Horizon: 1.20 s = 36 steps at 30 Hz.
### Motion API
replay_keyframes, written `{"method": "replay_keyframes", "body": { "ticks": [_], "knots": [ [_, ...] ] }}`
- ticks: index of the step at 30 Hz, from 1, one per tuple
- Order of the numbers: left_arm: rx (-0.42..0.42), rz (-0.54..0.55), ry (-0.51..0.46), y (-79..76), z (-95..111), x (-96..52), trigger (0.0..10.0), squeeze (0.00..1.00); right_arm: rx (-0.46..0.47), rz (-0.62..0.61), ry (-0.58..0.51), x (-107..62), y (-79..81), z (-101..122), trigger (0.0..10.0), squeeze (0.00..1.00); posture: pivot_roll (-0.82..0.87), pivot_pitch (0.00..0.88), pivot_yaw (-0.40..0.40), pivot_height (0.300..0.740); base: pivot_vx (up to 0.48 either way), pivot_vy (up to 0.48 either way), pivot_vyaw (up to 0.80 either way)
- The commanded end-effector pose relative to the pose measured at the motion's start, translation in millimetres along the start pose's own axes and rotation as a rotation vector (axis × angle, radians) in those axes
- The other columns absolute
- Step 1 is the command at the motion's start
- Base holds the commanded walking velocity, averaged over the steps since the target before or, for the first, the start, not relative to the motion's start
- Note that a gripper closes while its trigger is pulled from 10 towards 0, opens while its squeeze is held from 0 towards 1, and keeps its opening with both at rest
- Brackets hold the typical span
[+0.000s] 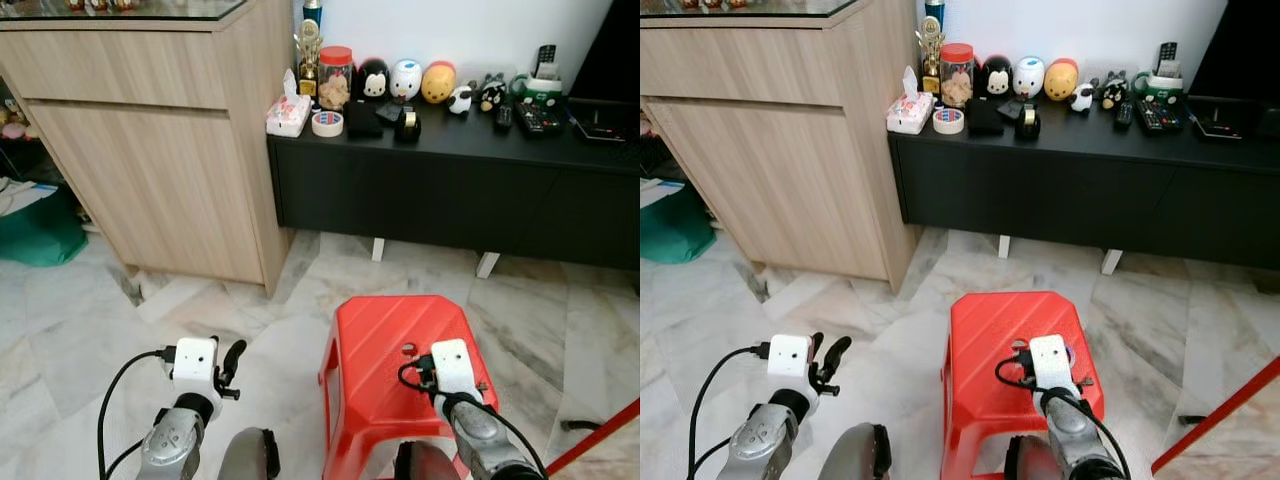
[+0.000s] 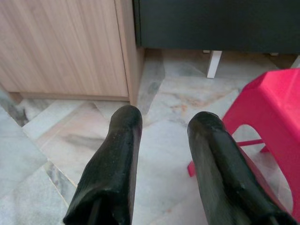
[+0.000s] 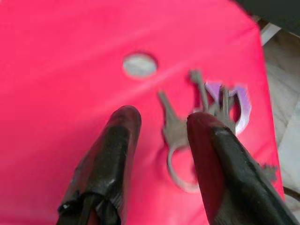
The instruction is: Hang keys on a hook
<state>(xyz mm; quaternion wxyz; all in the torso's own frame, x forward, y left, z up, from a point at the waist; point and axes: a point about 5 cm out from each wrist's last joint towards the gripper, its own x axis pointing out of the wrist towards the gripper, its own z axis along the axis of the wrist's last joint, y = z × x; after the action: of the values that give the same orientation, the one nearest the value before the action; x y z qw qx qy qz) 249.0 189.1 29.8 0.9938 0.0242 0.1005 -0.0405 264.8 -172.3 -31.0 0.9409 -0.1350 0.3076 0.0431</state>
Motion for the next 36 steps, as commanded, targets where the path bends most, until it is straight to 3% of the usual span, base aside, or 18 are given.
{"method": "replay_keyframes", "body": {
  "ticks": [1, 18, 36],
  "knots": [
    [-0.001, 0.001, 0.000, 0.4, -1, -0.5, 10.0, 0.00, -0.042, -0.011, 0.014, 1.9, -5.1, 4, 10.0, 0.00, 0.03, 0.039, 0.000, 0.594, 0.000, 0.000, 0.00],
    [0.011, 0.004, 0.004, 3.6, 0, -1.7, 10.0, 0.00, -0.064, 0.022, 0.058, 6.3, -6.1, 13, 10.0, 0.00, 0.04, 0.038, 0.008, 0.594, 0.000, 0.000, 0.00],
    [0.018, 0.001, 0.010, 4.9, 0, -1.3, 10.0, 0.00, -0.078, 0.009, 0.155, 2.3, -6.5, -6, 10.0, 0.00, 0.04, 0.043, 0.014, 0.594, 0.000, 0.000, 0.00]
  ]
}}
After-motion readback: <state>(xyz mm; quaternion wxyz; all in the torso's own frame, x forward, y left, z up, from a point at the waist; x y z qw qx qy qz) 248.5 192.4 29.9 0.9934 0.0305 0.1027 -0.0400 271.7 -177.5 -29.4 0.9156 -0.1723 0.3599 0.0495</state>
